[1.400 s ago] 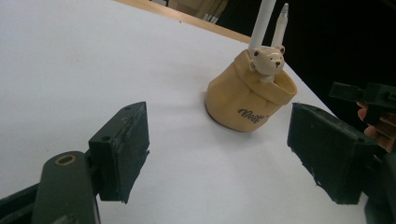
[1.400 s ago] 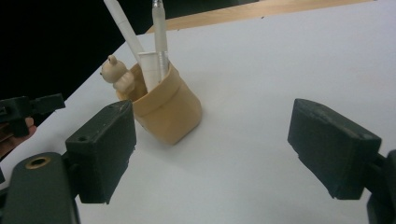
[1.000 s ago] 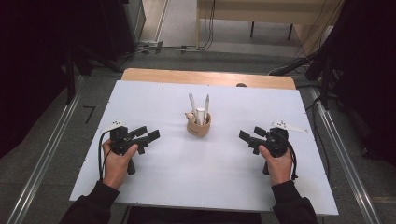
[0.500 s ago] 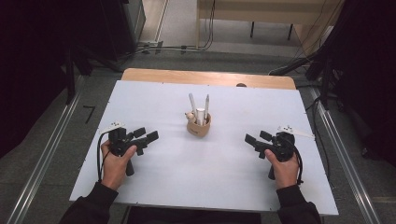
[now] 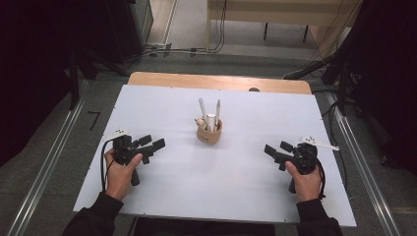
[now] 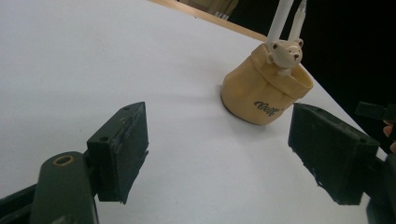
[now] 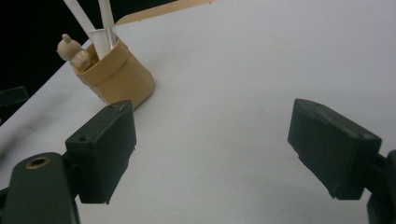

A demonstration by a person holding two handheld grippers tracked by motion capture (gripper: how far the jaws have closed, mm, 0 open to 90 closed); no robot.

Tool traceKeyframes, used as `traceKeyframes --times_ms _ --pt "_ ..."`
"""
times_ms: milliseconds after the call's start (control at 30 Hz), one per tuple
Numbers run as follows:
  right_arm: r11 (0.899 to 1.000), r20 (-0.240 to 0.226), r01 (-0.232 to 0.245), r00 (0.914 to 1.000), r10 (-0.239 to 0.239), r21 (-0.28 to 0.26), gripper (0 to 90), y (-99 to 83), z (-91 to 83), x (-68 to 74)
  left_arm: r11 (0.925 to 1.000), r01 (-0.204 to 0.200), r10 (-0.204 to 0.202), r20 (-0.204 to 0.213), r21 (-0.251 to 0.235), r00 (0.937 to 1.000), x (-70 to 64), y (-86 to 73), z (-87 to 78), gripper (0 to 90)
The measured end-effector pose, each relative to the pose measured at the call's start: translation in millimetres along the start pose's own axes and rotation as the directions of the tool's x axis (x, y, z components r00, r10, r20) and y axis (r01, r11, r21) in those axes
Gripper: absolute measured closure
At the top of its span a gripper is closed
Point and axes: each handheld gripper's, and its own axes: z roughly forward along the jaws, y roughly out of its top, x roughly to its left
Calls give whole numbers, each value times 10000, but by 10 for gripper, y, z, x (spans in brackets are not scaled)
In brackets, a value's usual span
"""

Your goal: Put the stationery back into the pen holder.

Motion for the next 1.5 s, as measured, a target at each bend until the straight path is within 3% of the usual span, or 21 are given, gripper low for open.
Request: traceKeyframes --times_ms 1500 --pt "9988 944 -470 9944 479 -113 138 -116 -320 -321 10000 1 -1 -328 12 9995 76 -55 -161 211"
